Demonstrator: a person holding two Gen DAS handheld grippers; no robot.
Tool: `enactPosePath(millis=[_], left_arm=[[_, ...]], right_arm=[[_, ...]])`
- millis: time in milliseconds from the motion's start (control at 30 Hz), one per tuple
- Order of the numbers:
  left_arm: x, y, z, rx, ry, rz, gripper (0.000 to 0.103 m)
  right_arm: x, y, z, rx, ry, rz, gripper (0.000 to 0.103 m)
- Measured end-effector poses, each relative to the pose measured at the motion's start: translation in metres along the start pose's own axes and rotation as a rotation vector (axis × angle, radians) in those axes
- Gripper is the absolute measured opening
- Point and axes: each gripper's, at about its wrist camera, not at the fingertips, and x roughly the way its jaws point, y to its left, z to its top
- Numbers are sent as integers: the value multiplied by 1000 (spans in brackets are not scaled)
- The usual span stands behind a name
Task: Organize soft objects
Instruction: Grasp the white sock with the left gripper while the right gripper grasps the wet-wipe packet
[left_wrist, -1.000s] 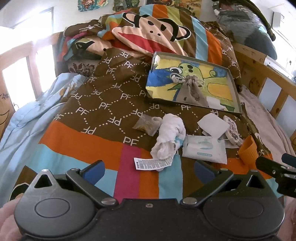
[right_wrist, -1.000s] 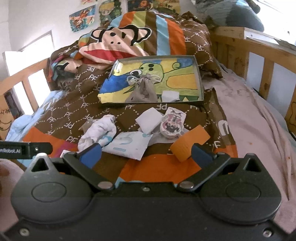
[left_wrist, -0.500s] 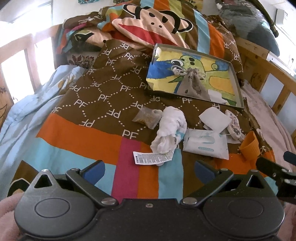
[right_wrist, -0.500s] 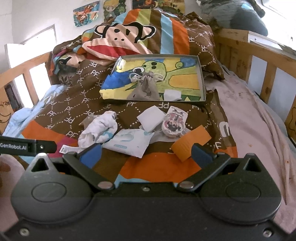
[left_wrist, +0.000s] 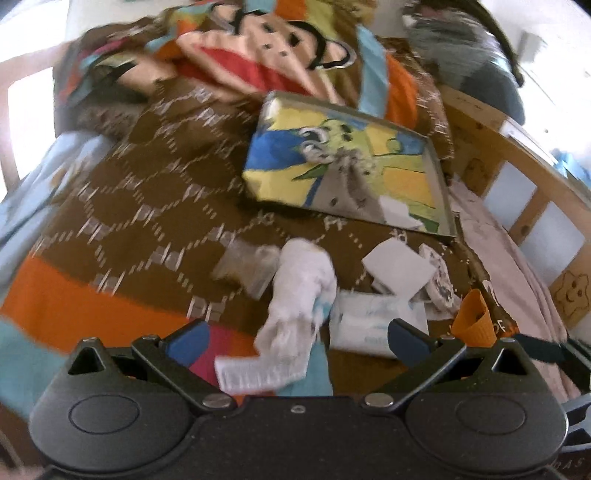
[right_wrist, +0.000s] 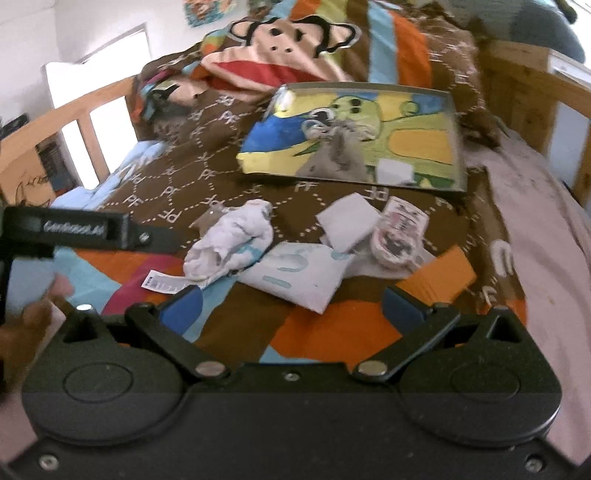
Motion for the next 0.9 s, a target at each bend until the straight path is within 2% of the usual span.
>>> enactPosePath(millis=[100, 233, 300, 433, 633, 800, 900], left_arm=[[19, 5, 10, 32, 12, -38, 102], [42, 17, 13, -17, 37, -87, 101], [53, 21, 12, -47, 66, -93, 99], [65, 27, 10, -76, 88, -104, 98], [82, 37, 13, -124, 114, -117, 95], [95, 42, 15, -167, 146, -143, 83], [101, 42, 14, -169, 169, -140, 65]], right_arm=[[19, 2, 9, -60, 4, 9, 102], [48, 5, 18, -156, 25, 43, 102], [63, 6, 21, -196, 33, 49, 102], [86, 3, 20, -180, 49, 59, 98], [111, 12, 15, -324, 24, 84, 98], [133, 11, 16, -358, 47, 117, 94], [143, 9, 18, -363, 60, 122, 92]])
